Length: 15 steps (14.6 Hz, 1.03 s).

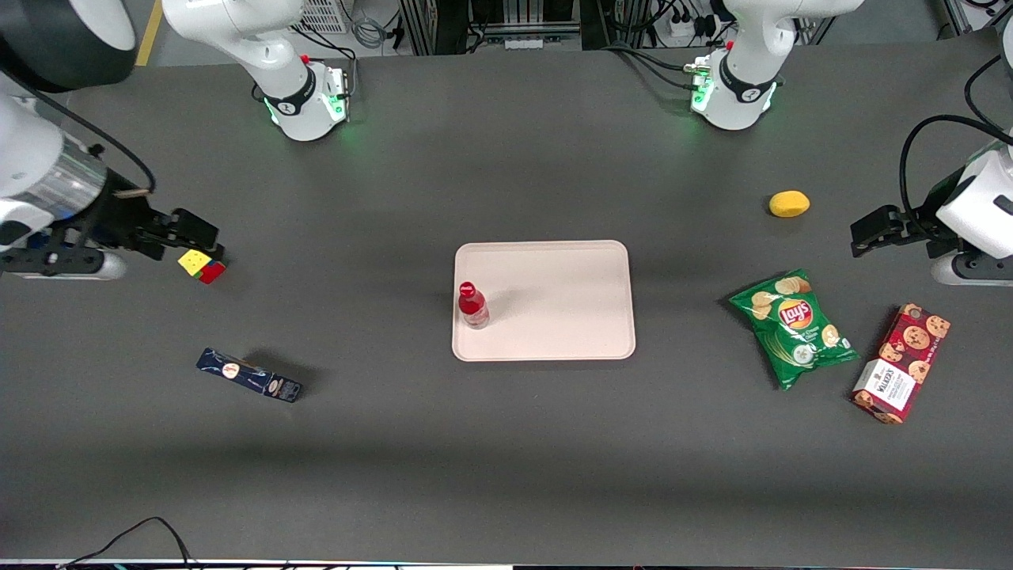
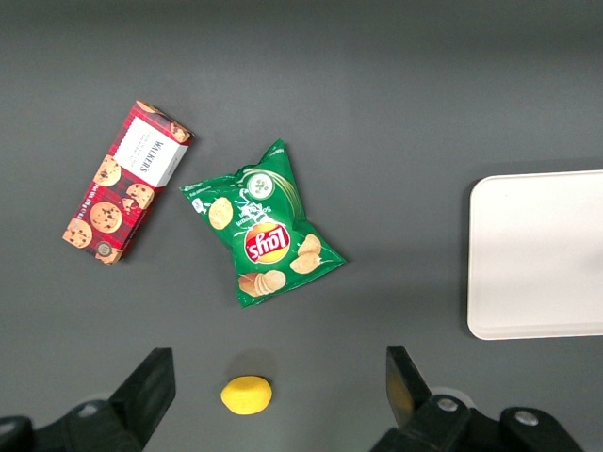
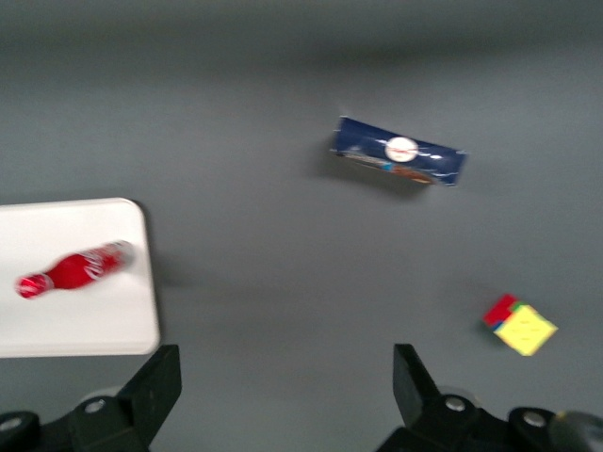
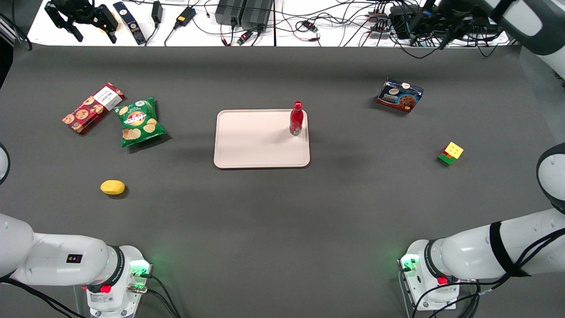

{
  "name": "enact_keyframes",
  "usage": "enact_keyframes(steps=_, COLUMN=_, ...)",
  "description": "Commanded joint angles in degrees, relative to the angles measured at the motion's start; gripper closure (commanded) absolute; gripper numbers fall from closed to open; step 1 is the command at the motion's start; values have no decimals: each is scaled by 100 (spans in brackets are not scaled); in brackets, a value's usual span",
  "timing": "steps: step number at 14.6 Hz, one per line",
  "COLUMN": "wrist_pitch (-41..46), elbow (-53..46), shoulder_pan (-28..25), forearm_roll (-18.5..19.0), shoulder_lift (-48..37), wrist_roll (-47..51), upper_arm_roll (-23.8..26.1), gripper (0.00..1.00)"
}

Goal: Place coke bottle on tray

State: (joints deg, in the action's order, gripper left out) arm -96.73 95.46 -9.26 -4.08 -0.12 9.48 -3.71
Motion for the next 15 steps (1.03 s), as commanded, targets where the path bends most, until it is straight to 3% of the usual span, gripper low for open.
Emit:
enact_keyframes(steps=1, wrist_pitch=119, elbow=-10, shoulder_pan=-23, forearm_roll=336, shoulder_lift=-120, wrist_roll=-604, upper_arm_roll=-174, gripper=0)
enact_keyframes(steps=3, wrist_pitch=128, elbow=-19, shoulder_pan=-32, forearm_roll=574, shoulder_lift=-128, wrist_roll=-859, upper_arm_roll=-165, gripper=0)
enact_keyframes(steps=15, wrist_pitch=339, elbow=-204, shoulder_pan=-32, forearm_roll=487, shoulder_lift=-155, wrist_roll=-526, upper_arm_roll=-165, gripper=0)
